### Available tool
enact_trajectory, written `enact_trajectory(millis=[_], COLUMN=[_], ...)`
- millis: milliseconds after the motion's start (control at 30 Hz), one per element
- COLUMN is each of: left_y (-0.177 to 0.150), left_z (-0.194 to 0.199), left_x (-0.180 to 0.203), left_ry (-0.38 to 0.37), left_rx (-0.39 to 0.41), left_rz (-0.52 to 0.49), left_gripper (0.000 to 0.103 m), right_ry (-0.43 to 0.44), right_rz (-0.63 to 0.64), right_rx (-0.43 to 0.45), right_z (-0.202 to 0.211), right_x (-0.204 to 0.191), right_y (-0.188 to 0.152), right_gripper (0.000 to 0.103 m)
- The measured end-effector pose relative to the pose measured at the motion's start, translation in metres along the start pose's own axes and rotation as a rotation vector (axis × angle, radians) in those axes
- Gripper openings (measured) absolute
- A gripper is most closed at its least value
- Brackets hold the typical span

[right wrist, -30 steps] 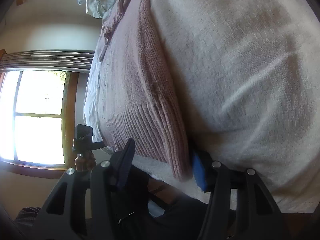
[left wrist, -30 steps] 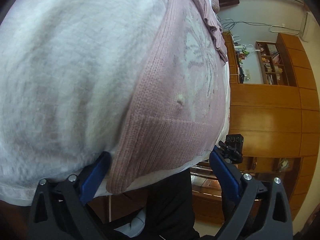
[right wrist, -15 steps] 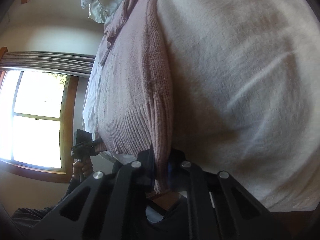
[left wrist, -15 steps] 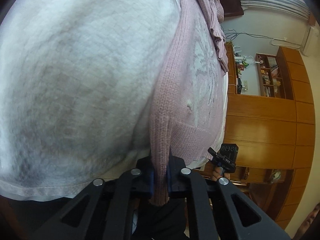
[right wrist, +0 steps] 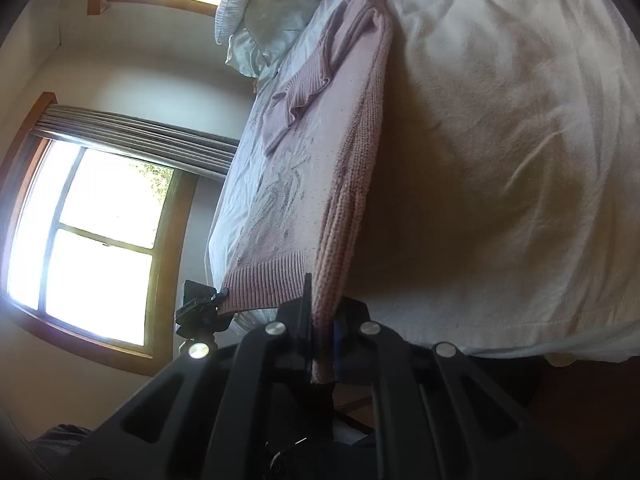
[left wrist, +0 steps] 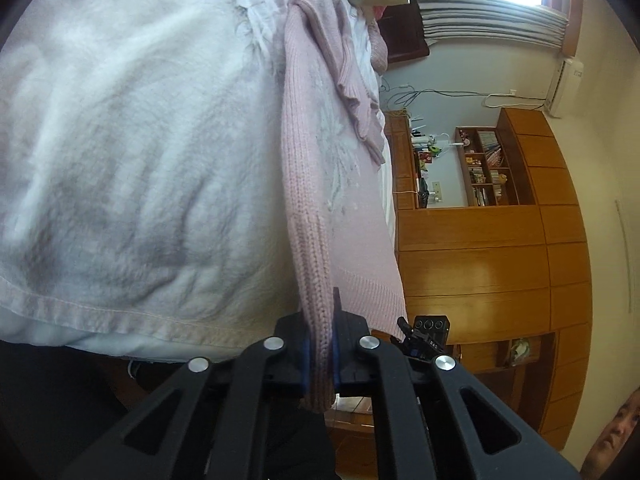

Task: Fold small clothes
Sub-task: 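Lift the hem with both grippers and fold it up over the collar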

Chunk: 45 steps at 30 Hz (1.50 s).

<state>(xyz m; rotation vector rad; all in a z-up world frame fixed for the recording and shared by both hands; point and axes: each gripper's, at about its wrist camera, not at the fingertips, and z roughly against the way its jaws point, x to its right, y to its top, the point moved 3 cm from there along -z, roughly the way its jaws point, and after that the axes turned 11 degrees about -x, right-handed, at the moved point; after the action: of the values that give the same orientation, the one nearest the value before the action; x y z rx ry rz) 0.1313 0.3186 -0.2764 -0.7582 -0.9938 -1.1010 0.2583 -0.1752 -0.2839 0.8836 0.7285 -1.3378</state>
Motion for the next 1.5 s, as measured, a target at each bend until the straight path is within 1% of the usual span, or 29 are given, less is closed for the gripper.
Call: enact_trajectory(millis=[100, 233, 367, 467, 533, 633, 733, 833, 900, 1000, 1133, 1233, 1367, 1433, 1467, 1500], left_y=[-0.011, -0.036, -0.072, -0.098, -0.111, -0.113, -0.089, -0.054, -0.026, 0.020, 0.083, 0.123, 0.159, 0.176, 0.182, 0.189], left_z=[0.003, 0.015, 0.028, 0.034, 0.035, 0.035, 0.034, 0.036, 0.039, 0.040, 0.028, 0.016, -0.001, -0.009, -0.012, -0.017], left_x=[0.004, 0.002, 0.005, 0.015, 0.024, 0.040, 0.058, 0.075, 0.080, 0.080, 0.071, 0.055, 0.022, 0.005, -0.004, -0.012], left_ry=[-0.024, -0.063, -0.113, -0.142, -0.182, -0.231, -0.303, -0.370, -0.404, -0.428, -0.394, -0.366, -0.335, -0.308, -0.299, -0.294], left_rx=[0.008, 0.025, 0.042, 0.039, 0.042, 0.049, 0.063, 0.087, 0.120, 0.172, 0.187, 0.188, 0.203, 0.205, 0.211, 0.215], left_rz=[-0.009, -0.018, -0.018, -0.019, -0.010, -0.011, -0.004, 0.001, 0.023, 0.073, 0.146, 0.211, 0.297, 0.337, 0.359, 0.377], left_gripper=[0.006, 0.006, 0.006, 0.006, 0.006, 0.006, 0.006, 0.006, 0.007, 0.007, 0.007, 0.007, 0.008, 0.008, 0.008, 0.011], right_ry=[0.012, 0.036, 0.086, 0.115, 0.127, 0.148, 0.176, 0.182, 0.167, 0.120, 0.059, 0.009, -0.059, -0.086, -0.090, -0.106], right_rz=[0.010, -0.020, -0.052, -0.066, -0.065, -0.042, -0.004, 0.027, 0.036, 0.027, -0.013, -0.057, -0.116, -0.158, -0.179, -0.198], right_rx=[0.003, 0.018, 0.051, 0.087, 0.108, 0.135, 0.158, 0.168, 0.173, 0.170, 0.143, 0.114, 0.071, 0.053, 0.042, 0.039], right_z=[0.005, 0.011, 0.026, 0.041, 0.047, 0.059, 0.066, 0.071, 0.070, 0.066, 0.048, 0.027, -0.003, -0.017, -0.023, -0.027], right_x=[-0.005, -0.002, -0.001, -0.011, -0.019, -0.037, -0.060, -0.078, -0.086, -0.084, -0.065, -0.045, -0.016, 0.001, 0.010, 0.017], right_y=[-0.014, -0.038, -0.074, -0.092, -0.095, -0.082, -0.052, -0.009, 0.023, 0.072, 0.123, 0.157, 0.194, 0.209, 0.216, 0.222], right_gripper=[0.005, 0.005, 0.005, 0.005, 0.005, 0.006, 0.006, 0.006, 0.006, 0.006, 0.006, 0.006, 0.006, 0.007, 0.012, 0.015])
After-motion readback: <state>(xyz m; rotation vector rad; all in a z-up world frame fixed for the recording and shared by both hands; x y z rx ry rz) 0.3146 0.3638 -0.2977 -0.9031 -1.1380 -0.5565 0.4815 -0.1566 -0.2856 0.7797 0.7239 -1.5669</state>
